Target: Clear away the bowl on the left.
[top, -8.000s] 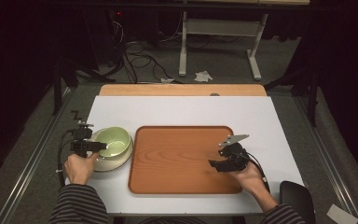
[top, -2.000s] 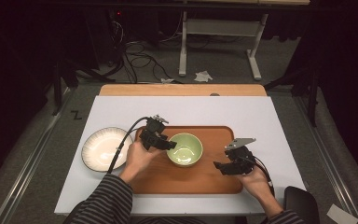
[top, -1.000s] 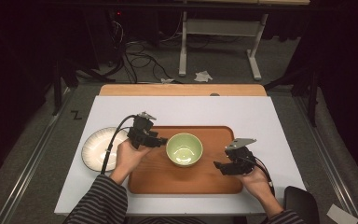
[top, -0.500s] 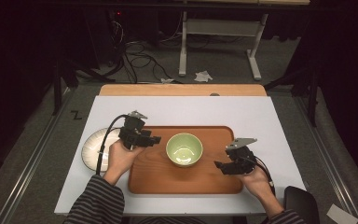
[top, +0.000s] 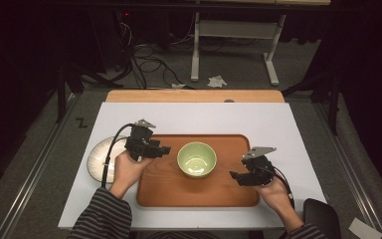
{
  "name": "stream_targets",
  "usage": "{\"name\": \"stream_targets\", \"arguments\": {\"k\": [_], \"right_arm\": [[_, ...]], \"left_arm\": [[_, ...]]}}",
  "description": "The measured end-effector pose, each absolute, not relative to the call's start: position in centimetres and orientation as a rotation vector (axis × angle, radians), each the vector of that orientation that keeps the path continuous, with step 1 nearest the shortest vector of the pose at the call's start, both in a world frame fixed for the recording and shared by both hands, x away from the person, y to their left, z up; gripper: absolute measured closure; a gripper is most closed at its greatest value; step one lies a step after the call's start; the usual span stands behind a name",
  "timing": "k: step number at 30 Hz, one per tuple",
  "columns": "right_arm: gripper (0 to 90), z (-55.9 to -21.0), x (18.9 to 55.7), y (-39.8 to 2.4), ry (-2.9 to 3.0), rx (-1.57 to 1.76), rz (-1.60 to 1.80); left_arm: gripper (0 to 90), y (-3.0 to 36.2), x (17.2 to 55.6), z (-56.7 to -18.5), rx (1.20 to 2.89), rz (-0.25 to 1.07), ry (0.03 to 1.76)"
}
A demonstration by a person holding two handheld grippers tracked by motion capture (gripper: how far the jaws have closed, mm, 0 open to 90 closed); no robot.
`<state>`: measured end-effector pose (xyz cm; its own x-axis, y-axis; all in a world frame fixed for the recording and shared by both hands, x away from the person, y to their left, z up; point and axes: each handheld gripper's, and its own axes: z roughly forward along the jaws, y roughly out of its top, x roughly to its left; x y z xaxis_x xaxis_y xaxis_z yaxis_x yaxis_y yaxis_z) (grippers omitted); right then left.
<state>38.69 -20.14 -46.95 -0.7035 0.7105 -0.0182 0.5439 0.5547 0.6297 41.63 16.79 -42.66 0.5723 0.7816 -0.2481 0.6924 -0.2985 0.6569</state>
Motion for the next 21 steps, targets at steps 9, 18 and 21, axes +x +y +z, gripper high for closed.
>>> {"name": "stream_targets", "arguments": {"k": [9, 18, 21], "right_arm": [[37.0, -46.9, 38.7, -20.2, 2.522, 1.042, 0.881], [37.8, -47.0, 38.9, -20.4, 2.521, 1.095, 0.888], [37.9, -46.9, 38.9, -20.4, 2.52, 1.089, 0.891]], "left_arm": [[45.6, 17.5, 41.2, -42.5, 2.036, 0.155, 1.175], [45.6, 17.8, 40.3, -43.4, 2.042, 0.184, 1.183], [45.4, 18.1, 39.8, -43.4, 2.033, 0.19, 1.178]]}}
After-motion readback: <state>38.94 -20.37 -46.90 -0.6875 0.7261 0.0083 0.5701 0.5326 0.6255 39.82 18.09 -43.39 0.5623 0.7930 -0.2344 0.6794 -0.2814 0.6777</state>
